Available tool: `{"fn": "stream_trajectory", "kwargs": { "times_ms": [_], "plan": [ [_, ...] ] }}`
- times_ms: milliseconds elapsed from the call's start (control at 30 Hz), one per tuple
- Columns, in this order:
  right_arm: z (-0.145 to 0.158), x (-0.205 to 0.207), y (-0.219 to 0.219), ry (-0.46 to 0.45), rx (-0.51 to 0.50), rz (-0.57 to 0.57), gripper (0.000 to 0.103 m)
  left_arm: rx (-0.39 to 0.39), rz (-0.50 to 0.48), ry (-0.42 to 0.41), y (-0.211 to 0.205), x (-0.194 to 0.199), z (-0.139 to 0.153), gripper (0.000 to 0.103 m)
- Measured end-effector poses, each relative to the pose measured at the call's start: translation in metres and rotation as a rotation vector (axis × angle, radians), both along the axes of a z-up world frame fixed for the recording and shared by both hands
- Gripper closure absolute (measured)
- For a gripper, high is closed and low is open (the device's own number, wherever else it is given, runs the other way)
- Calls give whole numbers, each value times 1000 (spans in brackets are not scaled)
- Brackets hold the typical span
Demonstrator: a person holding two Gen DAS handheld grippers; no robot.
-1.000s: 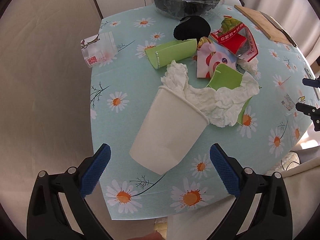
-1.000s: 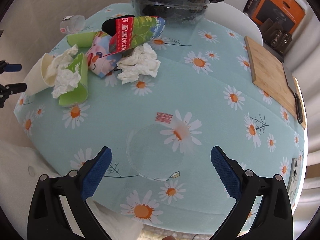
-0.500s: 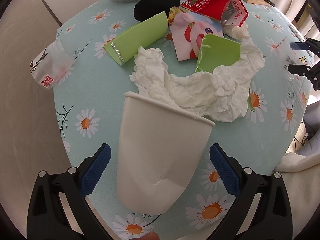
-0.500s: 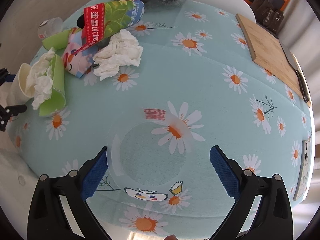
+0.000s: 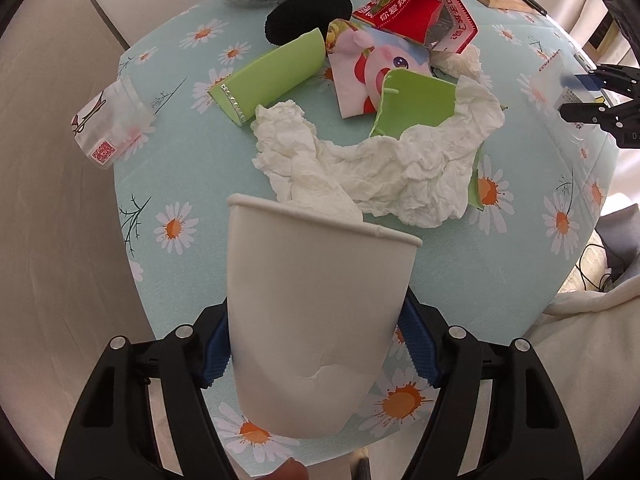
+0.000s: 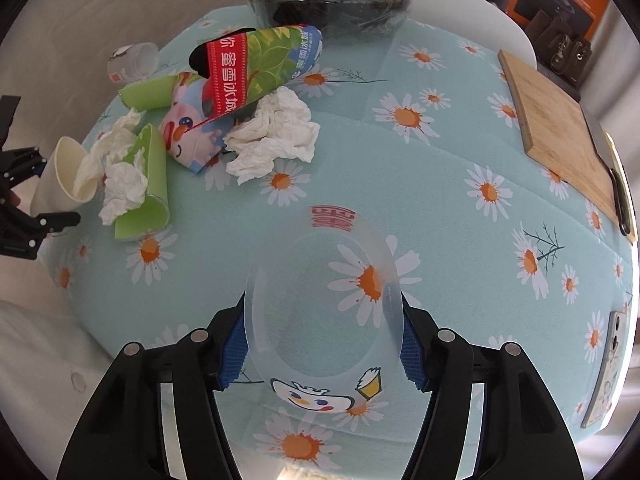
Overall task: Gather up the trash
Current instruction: 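Grasp the white paper cup with the left tool while the right tool grasps the clear plastic cup, then carry both cups over the black trash bin with both tools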
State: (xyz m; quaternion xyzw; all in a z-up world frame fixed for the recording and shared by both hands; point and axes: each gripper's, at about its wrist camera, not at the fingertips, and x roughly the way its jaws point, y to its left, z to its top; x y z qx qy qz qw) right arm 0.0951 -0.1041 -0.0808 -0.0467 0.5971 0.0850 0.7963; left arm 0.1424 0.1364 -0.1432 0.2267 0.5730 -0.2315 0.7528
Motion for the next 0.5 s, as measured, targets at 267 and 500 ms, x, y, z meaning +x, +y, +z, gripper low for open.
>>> {"fn": "stream_trajectory", "kwargs": {
  "times_ms": [267, 500],
  "plan": [
    [24, -6, 0, -63, 75, 90, 44, -51, 126, -22, -3, -23, 39, 31],
    [39, -12, -7, -102, 104, 177, 44, -55, 150, -89, -26, -41, 68, 31]
  ]
}}
